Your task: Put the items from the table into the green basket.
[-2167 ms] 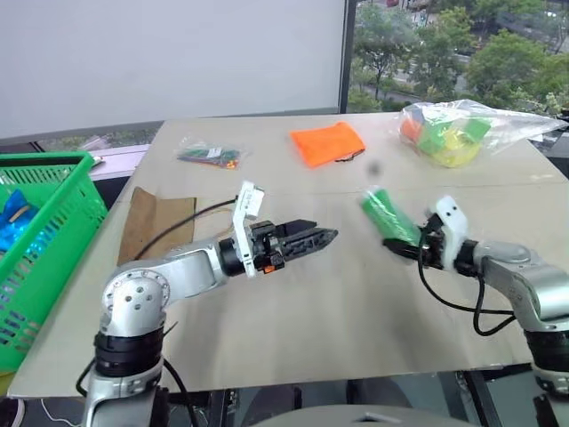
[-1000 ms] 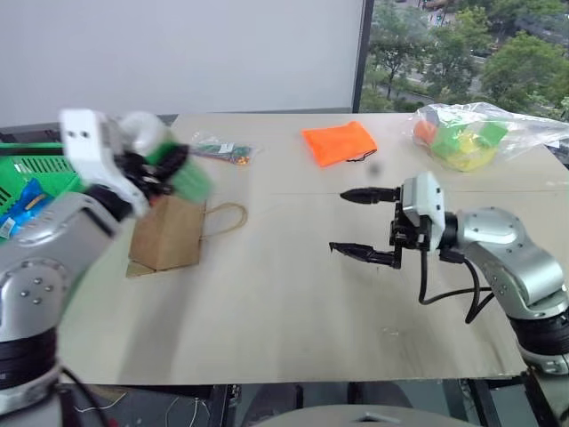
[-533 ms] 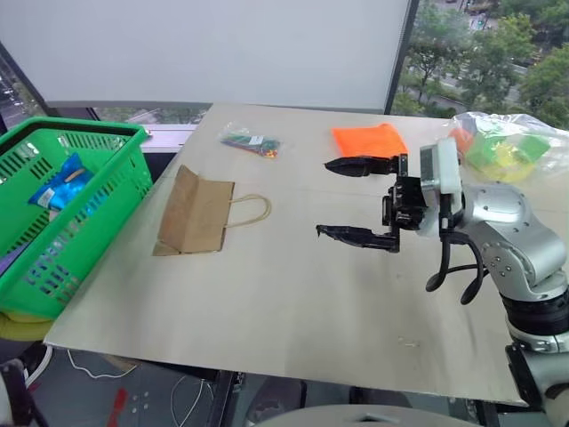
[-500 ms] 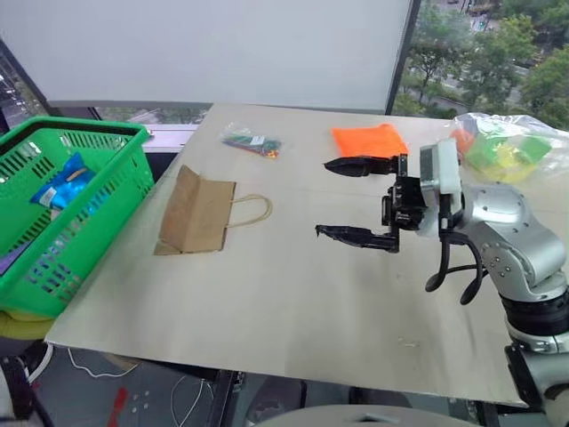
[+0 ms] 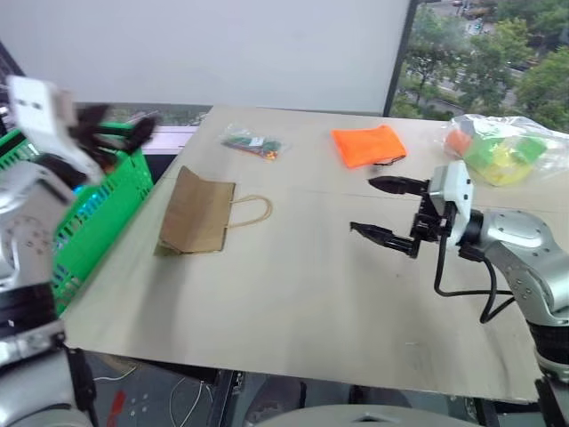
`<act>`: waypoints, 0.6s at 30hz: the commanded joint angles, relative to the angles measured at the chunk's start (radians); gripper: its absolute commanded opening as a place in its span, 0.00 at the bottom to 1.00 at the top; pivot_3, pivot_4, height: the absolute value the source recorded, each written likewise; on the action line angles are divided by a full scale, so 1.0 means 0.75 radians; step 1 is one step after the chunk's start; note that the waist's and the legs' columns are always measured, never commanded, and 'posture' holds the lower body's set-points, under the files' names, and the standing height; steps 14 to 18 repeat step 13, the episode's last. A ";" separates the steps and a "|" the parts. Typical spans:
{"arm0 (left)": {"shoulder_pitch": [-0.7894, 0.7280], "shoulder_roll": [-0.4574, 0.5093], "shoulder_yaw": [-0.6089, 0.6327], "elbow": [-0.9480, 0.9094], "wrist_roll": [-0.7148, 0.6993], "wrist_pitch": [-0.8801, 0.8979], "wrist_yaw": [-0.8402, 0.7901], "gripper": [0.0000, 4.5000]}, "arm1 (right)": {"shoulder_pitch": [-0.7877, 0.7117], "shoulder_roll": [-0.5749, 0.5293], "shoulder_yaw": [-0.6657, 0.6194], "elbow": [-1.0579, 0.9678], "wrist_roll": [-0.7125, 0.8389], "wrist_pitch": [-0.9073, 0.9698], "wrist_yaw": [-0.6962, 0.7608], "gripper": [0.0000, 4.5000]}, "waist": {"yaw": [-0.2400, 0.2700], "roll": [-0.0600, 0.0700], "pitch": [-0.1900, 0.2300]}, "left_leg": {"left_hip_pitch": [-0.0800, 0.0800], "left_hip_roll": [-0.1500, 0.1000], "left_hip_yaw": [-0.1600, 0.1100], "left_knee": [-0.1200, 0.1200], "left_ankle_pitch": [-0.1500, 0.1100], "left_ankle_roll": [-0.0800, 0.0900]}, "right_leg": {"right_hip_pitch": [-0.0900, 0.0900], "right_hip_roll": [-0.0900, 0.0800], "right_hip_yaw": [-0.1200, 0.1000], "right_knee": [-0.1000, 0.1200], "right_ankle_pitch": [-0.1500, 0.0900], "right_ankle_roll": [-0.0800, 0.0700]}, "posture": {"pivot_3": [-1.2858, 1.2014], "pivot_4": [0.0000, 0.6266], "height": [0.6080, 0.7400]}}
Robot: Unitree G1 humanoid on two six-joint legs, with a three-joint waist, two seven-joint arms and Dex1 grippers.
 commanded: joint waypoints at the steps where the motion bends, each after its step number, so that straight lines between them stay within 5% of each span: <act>1: 0.159 -0.073 -0.060 -0.288 -0.102 0.103 -0.019 0.99 | 0.072 -0.094 -0.126 0.132 -0.114 -0.058 -0.041 1.00 | -0.024 0.002 0.000 | 0.001 0.001 0.001 -0.001 0.000 0.000 | 0.000 0.001 0.001 -0.001 0.000 0.000 | 0.55 0.00 1.00; 11: 0.776 -0.119 -0.065 -0.678 -0.110 0.125 -0.127 0.99 | 0.310 -0.262 -0.310 0.367 -0.170 -0.243 0.135 1.00 | -0.088 0.014 0.004 | 0.005 0.003 0.007 -0.001 0.000 0.001 | 0.003 0.006 0.004 -0.001 -0.001 -0.001 | 0.54 0.00 1.00; 18: 0.850 -0.127 -0.048 -0.699 -0.095 0.107 -0.136 0.99 | 0.328 -0.274 -0.323 0.394 -0.183 -0.267 0.150 1.00 | -0.088 0.015 0.004 | 0.008 0.003 0.007 0.000 0.000 0.002 | 0.006 0.009 0.003 -0.001 -0.001 -0.001 | 0.55 0.00 1.00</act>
